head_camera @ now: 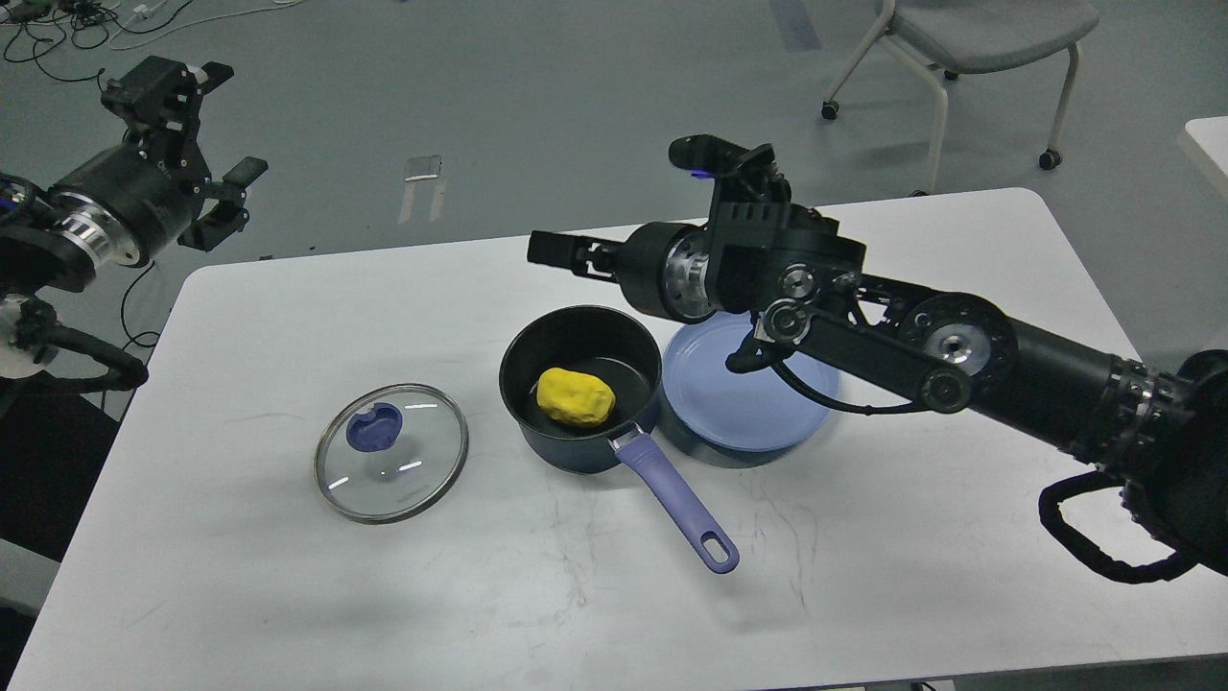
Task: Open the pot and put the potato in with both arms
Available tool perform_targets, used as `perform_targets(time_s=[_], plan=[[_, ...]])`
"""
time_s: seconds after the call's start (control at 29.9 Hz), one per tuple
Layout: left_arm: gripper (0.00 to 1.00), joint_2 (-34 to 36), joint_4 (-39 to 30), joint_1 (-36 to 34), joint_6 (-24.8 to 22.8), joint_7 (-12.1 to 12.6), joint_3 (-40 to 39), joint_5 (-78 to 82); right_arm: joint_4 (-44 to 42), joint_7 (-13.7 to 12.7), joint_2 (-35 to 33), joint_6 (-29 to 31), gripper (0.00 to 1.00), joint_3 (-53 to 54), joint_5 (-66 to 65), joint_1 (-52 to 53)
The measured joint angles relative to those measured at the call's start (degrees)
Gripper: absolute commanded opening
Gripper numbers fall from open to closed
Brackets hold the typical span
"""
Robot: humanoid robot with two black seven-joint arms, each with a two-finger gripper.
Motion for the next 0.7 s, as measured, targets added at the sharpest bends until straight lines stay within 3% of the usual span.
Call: perform_targets(time_s=[0.2, 0.5, 0.6, 0.7], plan=[[0.98, -5.1, -0.1, 0.2, 0.0, 0.0, -4.6, -0.2, 5.6, 2.3, -2.7, 0.2, 0.97, 17.2, 12.6, -7.6], [0.98, -10.2, -2.0, 3.1, -0.9, -0.3, -6.8, -3.9, 6.3, 16.1, -12.2, 0.1, 0.99, 26.3, 33.7, -14.1], [0.98, -10.7, -2.1, 5.8, -1.5, -0.6, -9.2, -5.9, 6.1, 17.3, -13.7, -0.5, 0.99, 28.6, 38.8, -16.7], [0.98, -11.5, -2.6, 9.6, -3.6, -0.8, -12.0, -6.4, 6.2, 16.8, -13.4, -3.8, 0.99, 30.5, 40.0, -19.7]])
